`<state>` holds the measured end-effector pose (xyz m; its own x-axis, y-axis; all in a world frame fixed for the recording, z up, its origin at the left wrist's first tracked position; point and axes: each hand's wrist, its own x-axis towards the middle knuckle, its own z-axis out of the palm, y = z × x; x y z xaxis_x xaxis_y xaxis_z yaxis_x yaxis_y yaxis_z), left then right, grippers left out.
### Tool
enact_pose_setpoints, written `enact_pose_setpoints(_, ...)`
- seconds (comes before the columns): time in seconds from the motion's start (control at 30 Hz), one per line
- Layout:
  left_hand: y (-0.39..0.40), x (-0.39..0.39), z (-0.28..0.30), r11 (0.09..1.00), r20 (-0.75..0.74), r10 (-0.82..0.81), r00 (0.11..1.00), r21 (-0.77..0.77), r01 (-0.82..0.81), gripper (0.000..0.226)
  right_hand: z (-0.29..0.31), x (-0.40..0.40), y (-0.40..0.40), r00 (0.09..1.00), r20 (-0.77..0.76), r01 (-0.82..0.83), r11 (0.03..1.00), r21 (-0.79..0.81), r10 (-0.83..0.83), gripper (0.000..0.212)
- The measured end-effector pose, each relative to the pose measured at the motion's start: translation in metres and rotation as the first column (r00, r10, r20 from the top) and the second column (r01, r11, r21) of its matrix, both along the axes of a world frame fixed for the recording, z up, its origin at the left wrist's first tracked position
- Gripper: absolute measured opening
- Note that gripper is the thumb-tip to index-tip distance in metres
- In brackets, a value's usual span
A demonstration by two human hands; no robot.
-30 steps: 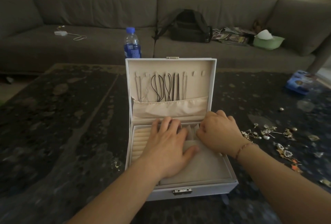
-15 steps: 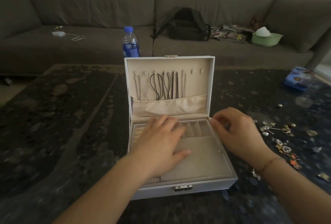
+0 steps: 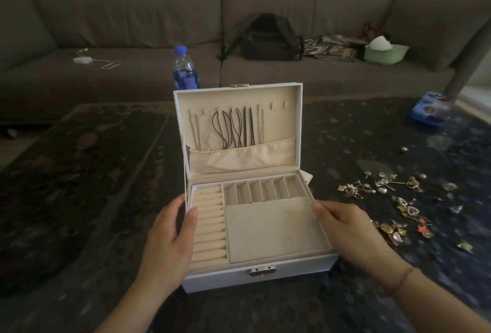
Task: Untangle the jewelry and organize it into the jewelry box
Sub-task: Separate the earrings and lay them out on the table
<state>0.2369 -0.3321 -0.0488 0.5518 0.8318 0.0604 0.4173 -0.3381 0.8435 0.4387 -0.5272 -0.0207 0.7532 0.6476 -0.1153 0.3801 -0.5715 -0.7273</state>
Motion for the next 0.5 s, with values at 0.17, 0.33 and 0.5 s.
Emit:
enact_pose_setpoints(0.17,-0.003,0.000,0.002,0.999,0.014,-0.004,1.000,0.049,0.004,0.061,0.002,-0.007,-0.011,0.999,0.030,-0.012,0.999,0.030,0.011,0.025)
enact_pose_setpoints(0.33,-0.011,0.004,-0.003,0.992,-0.024,0.006,1.000,0.125,-0.003,0.036,0.004,-0.009,-0.026,0.993,0.117,-0.040,0.998,0.038,0.035,0.009)
enact_pose_setpoints(0.5,-0.023,0.018,0.001,0.979,-0.091,-0.071,0.993,0.183,0.086,0.034,0.006,-0.001,-0.043,0.991,0.127,-0.035,0.998,-0.057,0.042,0.021)
